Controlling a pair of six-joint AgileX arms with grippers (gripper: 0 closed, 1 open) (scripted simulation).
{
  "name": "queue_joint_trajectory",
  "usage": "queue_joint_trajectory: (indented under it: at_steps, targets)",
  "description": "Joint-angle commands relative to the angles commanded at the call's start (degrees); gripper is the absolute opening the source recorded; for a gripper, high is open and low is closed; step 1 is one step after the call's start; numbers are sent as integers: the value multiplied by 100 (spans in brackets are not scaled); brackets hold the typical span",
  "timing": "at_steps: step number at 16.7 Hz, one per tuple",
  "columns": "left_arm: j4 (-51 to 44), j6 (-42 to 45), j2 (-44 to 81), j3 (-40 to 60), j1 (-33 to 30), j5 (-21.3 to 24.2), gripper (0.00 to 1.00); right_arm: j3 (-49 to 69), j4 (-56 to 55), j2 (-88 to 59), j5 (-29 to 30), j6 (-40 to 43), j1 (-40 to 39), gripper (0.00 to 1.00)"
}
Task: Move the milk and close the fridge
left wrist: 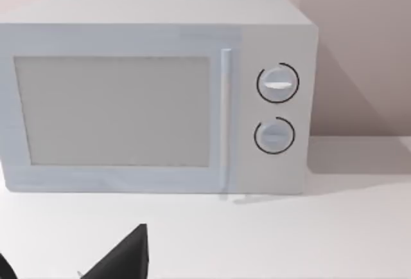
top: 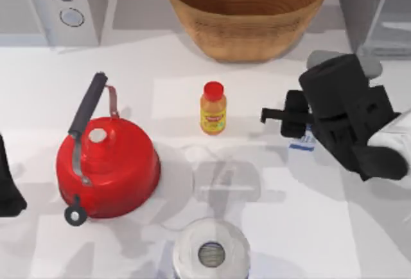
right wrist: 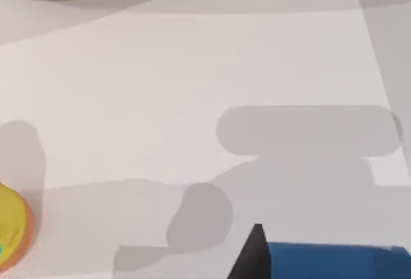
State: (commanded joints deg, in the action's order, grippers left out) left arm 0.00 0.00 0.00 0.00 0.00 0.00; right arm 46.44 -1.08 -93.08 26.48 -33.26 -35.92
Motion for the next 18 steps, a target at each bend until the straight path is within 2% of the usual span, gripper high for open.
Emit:
queue_joint_trajectory:
  at_steps: [6, 9, 13, 18]
  targets:
    - [0, 0, 0, 0, 0, 0, 100, -1069, -3263, 60, -1154, 1712, 2249, 0]
    - [0, 0, 0, 0, 0, 0, 100, -1643, -4765, 235, -1696, 2454, 3016, 0]
    - [0, 0, 0, 0, 0, 0, 100, -2206, -5982, 535, -2230, 3064, 3440, 0]
    - [0, 0, 0, 0, 0, 0, 100, -2407, -6276, 686, -2422, 3235, 3509, 0]
